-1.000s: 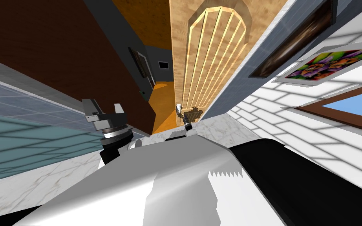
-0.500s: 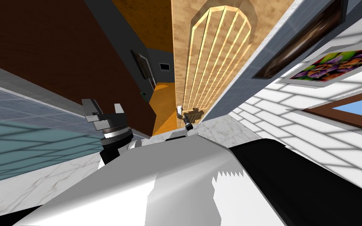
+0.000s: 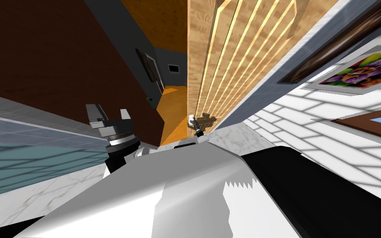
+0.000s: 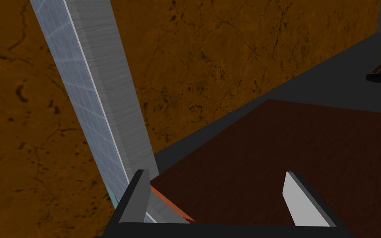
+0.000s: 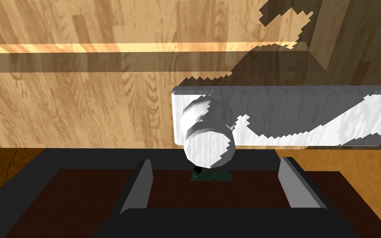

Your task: Push the door open

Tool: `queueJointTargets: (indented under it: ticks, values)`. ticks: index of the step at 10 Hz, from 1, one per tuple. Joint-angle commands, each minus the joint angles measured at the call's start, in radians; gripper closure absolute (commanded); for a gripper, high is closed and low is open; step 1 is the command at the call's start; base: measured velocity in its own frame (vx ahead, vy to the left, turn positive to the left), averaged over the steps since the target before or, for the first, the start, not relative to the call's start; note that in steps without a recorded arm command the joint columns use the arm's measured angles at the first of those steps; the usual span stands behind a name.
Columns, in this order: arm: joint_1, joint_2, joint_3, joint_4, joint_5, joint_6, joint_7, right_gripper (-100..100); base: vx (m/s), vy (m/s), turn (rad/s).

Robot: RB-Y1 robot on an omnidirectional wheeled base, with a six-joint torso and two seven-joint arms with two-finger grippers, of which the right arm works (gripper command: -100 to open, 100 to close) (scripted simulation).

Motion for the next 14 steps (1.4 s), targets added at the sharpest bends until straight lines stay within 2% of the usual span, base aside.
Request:
queueJointTargets:
  ticks: [1,3,4,5,10,14]
  values:
    - [-0.006,0.009,-0.004,0.004,-0.006,-0.002,0.003,-100,0.176,0.022,0.018]
    - [-0.014,0.039,-0.008,0.01,-0.013,-0.004,0.007,-100,0.198,0.029,0.018]
    - [-0.013,0.031,-0.007,0.011,-0.01,-0.003,0.006,-100,0.082,0.005,0.006]
    - [-0.013,0.031,-0.007,0.011,-0.01,-0.003,0.006,100,-0.01,0.001,-0.006]
    - [-0.013,0.031,-0.007,0.011,-0.01,-0.003,0.006,100,-0.016,-0.002,0.0]
    - [-0.037,0.019,-0.033,0.04,-0.114,-0.035,-0.005,100,0.06,0.034,-0.032]
